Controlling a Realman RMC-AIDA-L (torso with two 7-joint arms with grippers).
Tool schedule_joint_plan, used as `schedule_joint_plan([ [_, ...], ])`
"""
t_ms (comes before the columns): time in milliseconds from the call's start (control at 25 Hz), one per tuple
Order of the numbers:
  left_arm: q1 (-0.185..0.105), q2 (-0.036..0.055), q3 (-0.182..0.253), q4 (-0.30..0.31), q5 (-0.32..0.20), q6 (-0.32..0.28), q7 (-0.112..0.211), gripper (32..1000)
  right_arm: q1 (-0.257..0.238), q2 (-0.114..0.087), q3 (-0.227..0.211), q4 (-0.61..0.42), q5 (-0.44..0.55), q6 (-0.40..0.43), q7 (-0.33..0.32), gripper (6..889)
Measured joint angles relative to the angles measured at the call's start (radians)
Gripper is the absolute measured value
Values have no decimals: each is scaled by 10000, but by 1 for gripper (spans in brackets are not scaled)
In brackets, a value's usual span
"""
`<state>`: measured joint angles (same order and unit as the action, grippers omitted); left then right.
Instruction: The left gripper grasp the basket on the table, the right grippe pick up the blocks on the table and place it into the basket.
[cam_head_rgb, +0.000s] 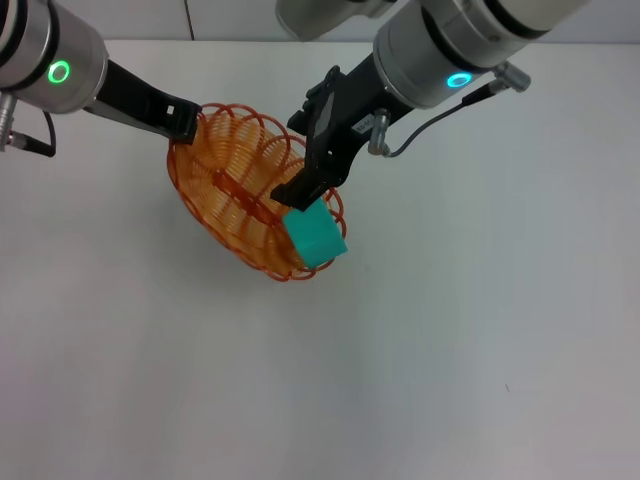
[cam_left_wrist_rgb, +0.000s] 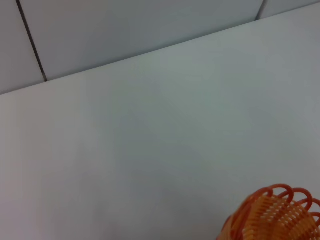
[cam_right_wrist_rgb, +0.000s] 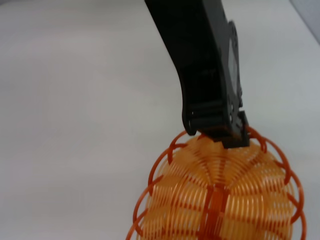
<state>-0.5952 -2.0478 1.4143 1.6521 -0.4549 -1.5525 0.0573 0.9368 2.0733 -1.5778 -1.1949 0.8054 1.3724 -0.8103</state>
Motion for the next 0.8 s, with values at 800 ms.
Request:
schedule_joint_plan([
  [800,127,0,0,215,40,2,6,84,-357,-69,603,-901,-161,755,70,843],
])
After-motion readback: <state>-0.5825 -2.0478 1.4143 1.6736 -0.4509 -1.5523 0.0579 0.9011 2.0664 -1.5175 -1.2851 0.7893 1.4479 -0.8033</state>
